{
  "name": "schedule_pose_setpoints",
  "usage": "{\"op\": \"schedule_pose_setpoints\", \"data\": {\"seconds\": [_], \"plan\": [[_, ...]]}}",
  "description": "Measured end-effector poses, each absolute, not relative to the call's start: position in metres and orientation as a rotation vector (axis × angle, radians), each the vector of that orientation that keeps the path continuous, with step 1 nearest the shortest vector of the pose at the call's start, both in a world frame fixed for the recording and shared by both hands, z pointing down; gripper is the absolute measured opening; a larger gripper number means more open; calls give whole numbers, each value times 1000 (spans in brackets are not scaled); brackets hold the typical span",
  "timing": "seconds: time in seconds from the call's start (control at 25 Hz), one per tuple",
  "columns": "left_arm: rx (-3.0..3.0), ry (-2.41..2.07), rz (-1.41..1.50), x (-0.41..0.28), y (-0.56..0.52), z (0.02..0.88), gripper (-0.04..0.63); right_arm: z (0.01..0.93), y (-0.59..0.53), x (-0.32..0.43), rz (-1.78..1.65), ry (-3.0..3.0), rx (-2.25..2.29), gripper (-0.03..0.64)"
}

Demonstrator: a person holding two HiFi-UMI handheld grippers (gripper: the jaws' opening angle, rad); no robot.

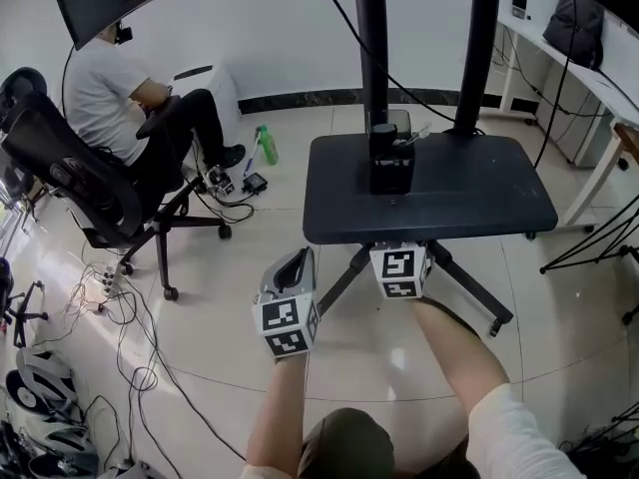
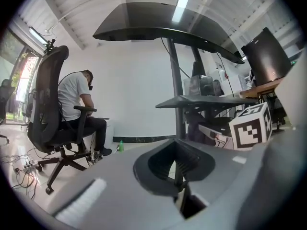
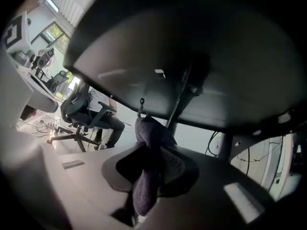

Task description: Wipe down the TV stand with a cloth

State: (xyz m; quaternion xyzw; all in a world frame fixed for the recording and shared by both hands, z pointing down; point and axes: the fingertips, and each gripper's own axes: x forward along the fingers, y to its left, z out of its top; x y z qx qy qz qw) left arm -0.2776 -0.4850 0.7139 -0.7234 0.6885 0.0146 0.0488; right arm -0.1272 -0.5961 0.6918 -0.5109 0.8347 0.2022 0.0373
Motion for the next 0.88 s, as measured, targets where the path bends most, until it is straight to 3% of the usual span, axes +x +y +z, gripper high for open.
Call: {"op": "schedule_pose_setpoints", "data": {"seconds": [0.12, 0.24, 0.48, 0.72, 0.88], "plan": [[-2203, 2079, 67, -282, -490, 708, 68, 704, -621, -132, 615, 2593, -1601, 58], [-2202, 2087, 72, -284, -510, 727, 68, 795, -658, -143, 516, 2710, -1671, 58], [-2311, 2125, -140, -290, -543, 865, 68, 971, -682, -162, 282, 2916, -1710, 58], [-2313, 2162, -283, -322, -534, 936, 69, 1001, -699, -178, 186, 2947, -1651, 59], [-2220, 2237, -270, -362, -490, 949, 69, 1072, -638, -261, 197, 3156, -1425, 58]]}}
